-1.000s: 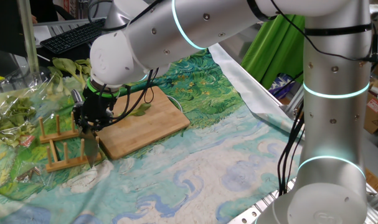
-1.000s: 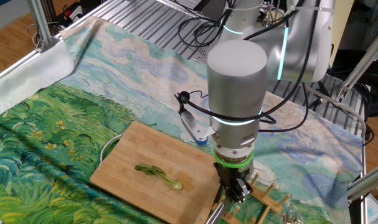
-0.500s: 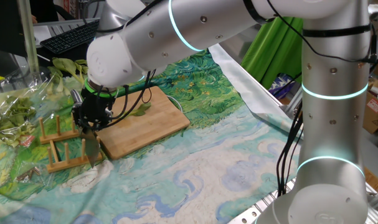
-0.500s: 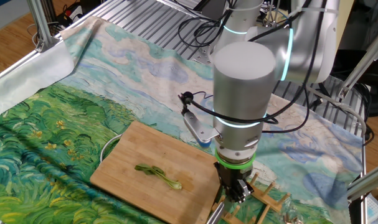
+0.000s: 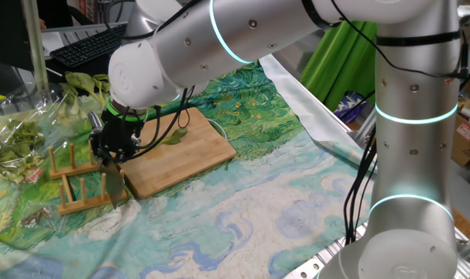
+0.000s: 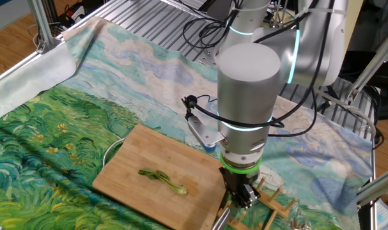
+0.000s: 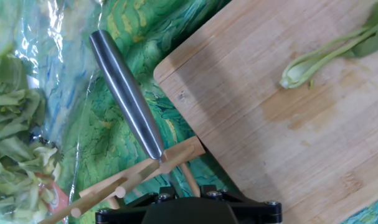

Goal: Chop the pakchoi

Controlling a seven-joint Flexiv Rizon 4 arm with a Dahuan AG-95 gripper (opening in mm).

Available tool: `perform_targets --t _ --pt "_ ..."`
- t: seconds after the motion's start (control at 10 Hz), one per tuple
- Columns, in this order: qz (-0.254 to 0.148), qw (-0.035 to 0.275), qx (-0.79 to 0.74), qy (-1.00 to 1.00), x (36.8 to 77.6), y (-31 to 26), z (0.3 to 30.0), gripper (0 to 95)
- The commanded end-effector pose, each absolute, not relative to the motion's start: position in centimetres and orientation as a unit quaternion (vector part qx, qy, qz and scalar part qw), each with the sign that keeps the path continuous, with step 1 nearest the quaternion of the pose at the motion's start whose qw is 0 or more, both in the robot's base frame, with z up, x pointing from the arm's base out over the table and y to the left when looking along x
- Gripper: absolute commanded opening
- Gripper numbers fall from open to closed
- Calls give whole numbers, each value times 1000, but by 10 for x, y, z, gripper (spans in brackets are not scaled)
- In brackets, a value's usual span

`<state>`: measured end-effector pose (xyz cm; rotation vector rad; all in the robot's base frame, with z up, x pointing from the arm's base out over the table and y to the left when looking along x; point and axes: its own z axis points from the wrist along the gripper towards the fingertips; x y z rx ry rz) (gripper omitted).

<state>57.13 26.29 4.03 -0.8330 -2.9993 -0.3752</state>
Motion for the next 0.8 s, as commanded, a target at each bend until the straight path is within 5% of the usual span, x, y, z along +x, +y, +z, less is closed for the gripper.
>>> perform_targets --t 0.1,0.8 --pt "-121 3 -268 -956 573 268 39 190" --pt "-120 1 -262 -958 577 274 32 190"
